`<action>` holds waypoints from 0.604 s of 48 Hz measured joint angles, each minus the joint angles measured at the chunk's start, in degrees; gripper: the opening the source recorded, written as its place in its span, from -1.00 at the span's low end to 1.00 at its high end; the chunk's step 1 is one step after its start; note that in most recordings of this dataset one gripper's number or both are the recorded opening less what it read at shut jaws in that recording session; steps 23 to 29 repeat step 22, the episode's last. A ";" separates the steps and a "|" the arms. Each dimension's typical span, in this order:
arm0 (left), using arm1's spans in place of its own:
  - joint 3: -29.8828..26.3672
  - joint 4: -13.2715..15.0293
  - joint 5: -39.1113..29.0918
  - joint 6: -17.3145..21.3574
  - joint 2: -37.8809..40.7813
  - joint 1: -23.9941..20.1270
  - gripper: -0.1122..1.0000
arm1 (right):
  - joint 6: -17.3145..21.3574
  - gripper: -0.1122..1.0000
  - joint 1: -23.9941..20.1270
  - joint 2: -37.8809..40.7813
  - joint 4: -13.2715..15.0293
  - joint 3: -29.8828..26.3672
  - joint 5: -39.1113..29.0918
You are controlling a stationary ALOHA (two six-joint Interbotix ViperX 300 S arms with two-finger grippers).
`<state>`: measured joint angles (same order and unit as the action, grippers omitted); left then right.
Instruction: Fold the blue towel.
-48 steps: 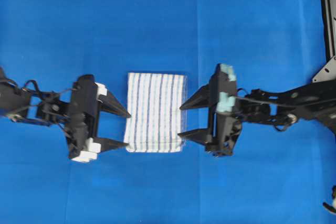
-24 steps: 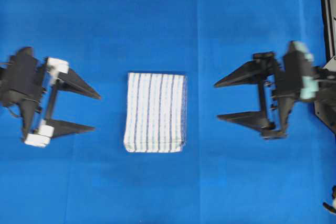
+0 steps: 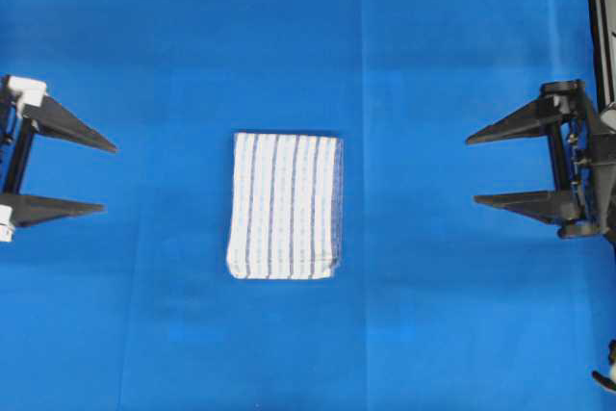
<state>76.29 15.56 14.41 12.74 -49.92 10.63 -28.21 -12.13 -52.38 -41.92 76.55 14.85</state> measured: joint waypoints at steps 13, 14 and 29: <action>5.89 0.00 -0.09 0.00 -5.45 -0.88 0.63 | 0.09 0.75 0.00 -1.49 0.00 4.57 0.44; 6.24 0.00 0.00 0.00 -5.62 -0.88 0.63 | 0.00 0.75 0.00 -1.49 0.00 4.83 0.70; 8.79 0.09 0.44 -0.18 -6.59 -0.88 0.62 | 0.18 0.75 0.00 -1.23 -0.44 6.86 2.46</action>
